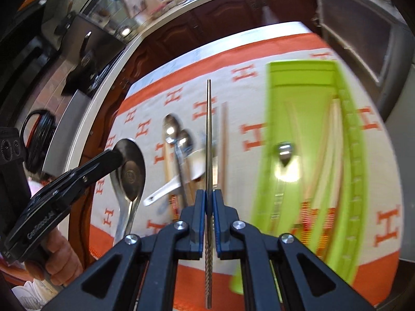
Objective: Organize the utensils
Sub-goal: 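Lower the spoon and steel chopstick into the green tray and open both tools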
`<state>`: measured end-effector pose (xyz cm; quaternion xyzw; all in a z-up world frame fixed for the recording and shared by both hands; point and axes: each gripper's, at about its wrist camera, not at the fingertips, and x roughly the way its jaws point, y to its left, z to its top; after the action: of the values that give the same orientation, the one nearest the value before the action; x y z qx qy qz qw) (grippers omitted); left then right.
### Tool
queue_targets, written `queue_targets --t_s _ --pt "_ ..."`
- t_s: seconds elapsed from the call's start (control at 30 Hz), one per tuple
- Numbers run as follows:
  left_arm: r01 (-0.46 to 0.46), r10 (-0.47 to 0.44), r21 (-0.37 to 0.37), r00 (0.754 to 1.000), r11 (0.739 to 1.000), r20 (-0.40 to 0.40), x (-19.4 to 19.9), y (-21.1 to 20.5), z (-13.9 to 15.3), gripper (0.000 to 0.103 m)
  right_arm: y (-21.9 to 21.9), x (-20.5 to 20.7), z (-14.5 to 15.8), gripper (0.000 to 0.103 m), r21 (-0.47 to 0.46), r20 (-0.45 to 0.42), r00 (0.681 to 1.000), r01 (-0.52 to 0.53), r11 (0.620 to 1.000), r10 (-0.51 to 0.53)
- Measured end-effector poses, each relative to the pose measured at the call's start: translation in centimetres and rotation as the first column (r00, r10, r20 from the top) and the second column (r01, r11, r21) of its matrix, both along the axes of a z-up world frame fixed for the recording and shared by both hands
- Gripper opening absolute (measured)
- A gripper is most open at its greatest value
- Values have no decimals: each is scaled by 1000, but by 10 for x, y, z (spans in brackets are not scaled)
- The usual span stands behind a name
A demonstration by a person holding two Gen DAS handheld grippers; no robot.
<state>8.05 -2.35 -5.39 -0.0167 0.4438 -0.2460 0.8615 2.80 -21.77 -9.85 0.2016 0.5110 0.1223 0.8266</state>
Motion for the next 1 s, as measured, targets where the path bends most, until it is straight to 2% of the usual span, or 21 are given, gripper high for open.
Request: queue_targets --t_s 0.27,0.5,0.8,1.0 --pt "93 -93 66 996 993 -14 11 -97 -2 0 -57 5 5 6 -71 -2 996 87 994 -87" --pt "115 -110 128 993 985 -45 26 -142 -30 0 -79 19 -12 6 -145 -50 992 108 983 -116" --pt "108 -94 155 991 982 -95 38 -146 -51 1 -92 20 -22 7 -112 -68 986 143 983 -151" --pt "87 -71 156 992 984 -102 34 -135 -46 10 -90 16 -21 7 -89 -61 988 139 986 -145"
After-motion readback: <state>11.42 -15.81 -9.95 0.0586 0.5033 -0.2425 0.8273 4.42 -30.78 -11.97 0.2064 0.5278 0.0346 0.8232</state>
